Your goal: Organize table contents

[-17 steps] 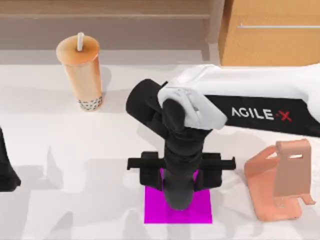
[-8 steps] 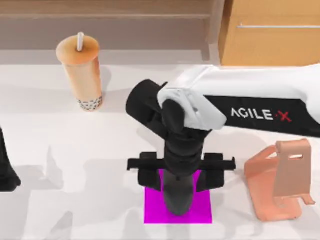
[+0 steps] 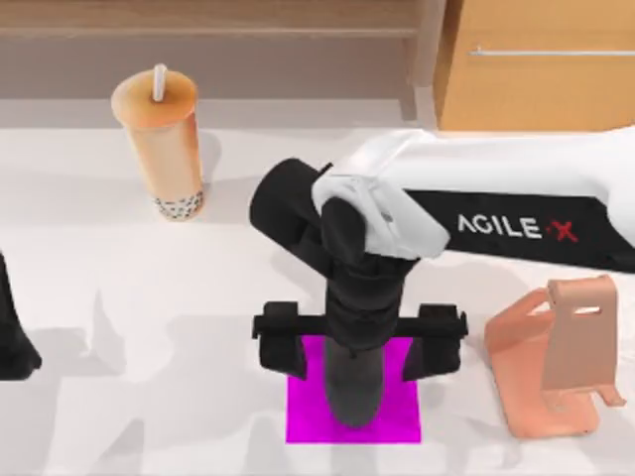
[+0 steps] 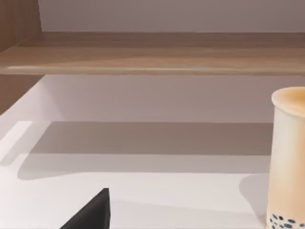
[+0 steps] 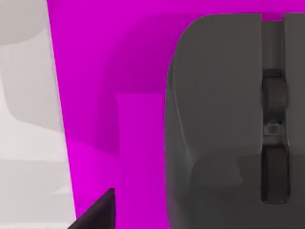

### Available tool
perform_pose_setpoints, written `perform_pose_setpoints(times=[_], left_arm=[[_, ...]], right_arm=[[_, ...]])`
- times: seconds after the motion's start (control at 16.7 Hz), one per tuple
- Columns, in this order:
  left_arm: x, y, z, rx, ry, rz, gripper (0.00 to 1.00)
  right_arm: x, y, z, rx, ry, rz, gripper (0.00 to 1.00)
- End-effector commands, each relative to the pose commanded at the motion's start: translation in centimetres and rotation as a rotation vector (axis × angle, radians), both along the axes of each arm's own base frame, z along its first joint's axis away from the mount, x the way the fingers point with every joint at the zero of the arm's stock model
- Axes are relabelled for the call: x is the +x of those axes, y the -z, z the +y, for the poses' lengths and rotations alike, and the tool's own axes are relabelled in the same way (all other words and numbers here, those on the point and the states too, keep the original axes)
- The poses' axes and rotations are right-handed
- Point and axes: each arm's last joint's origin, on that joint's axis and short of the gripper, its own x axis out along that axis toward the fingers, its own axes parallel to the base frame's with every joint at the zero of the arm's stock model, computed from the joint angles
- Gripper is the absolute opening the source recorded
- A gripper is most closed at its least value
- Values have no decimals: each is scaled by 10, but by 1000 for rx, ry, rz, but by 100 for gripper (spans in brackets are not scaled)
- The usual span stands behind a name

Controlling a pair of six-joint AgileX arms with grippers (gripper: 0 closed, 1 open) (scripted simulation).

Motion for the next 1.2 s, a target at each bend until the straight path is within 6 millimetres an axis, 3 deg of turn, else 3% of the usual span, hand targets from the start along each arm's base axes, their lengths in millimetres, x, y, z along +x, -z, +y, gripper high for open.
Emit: perform_pose_setpoints(times=[0.3, 0.6, 0.9, 1.2], left_arm=[[0, 0, 0, 0, 0, 0, 100], [0, 0, 0, 0, 0, 0, 100], [0, 0, 0, 0, 0, 0, 100], [0, 0, 0, 0, 0, 0, 100]], right_arm=[[6, -4, -2, 14, -14, -7, 100], [45, -16, -30, 79, -128, -38, 100], [101, -21, -94, 122, -334, -81, 100], [145, -23, -190, 119, -524, -128, 100]])
